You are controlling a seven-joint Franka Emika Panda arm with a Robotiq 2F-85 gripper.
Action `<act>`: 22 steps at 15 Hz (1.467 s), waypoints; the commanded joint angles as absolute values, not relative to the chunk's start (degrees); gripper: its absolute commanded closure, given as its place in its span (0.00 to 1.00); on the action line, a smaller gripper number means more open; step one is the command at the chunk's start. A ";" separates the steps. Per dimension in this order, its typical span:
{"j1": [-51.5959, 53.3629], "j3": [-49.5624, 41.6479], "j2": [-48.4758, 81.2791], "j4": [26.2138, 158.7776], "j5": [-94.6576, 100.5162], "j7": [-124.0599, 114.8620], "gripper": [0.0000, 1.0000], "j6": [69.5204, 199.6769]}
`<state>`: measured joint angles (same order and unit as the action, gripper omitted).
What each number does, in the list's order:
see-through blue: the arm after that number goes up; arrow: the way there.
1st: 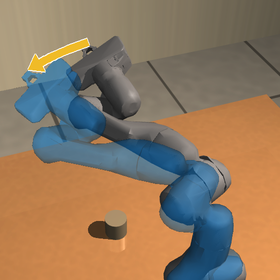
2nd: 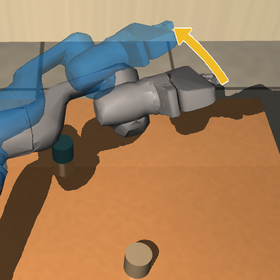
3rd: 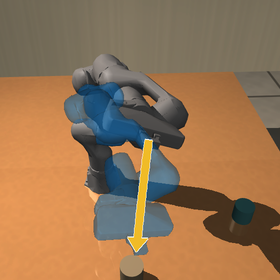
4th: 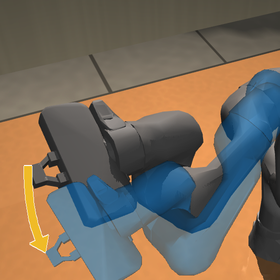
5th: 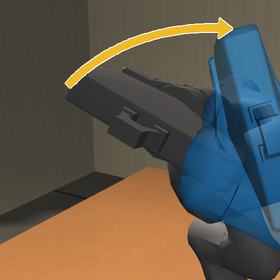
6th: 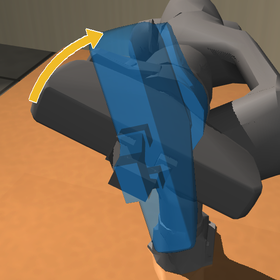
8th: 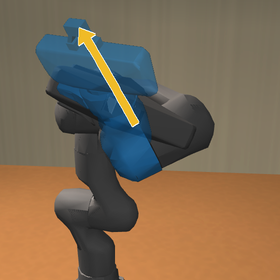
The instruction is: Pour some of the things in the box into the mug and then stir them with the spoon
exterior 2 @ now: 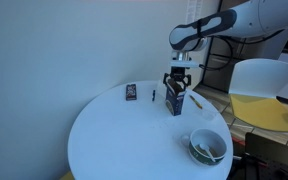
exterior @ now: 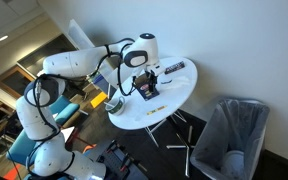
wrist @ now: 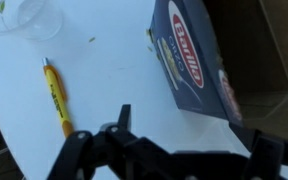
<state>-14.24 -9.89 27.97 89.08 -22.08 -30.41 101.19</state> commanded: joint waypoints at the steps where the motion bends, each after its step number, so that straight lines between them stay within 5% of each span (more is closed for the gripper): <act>1: -14.49 -9.35 29.77 87.34 -24.12 -28.78 0.00 99.21; 15: -16.09 -8.15 33.91 83.68 -30.27 -28.56 0.00 97.64; 22: -17.76 -7.33 43.02 69.18 -28.45 -25.88 0.00 80.38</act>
